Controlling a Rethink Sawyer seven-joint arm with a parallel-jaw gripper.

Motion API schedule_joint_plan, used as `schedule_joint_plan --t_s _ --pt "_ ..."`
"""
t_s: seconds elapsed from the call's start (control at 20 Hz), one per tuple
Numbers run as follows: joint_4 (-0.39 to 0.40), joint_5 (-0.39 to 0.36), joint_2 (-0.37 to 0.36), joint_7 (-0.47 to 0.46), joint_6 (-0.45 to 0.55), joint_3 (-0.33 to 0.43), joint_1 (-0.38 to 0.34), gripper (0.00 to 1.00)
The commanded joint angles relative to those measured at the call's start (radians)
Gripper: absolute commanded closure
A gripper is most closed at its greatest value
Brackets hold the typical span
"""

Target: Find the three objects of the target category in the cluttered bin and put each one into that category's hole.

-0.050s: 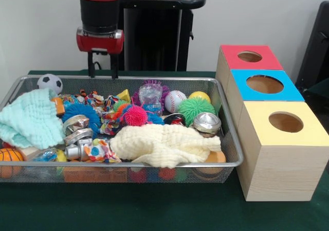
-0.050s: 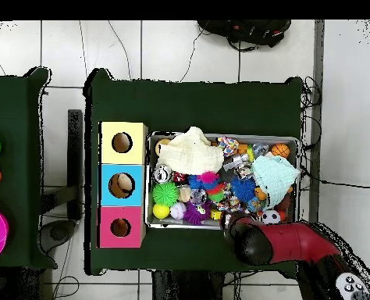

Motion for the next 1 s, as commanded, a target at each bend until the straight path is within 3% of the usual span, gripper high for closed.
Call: schedule_joint_plan --t_s 0.05,0.2,0.35,0.5,0.8,1.0 --pt "0.226 -0.082 -0.110 -0.194 -0.037 0.135 -0.153 0.00" --pt "0.224 -0.115 -0.101 -0.186 -0.040 0.147 -0.179 0.00" --pt "0.206 -0.184 -0.082 -0.112 -0.088 0.103 -0.146 0.00" --pt "0.183 -0.222 -0.078 -0.018 -0.120 0.053 -0.072 0.00" --pt "0.137 -0.139 -0.110 0.082 -0.040 0.040 0.080 0.00" --pt "0.024 -0.147 -0.040 0.149 -0.035 -0.019 0.211 0.00"
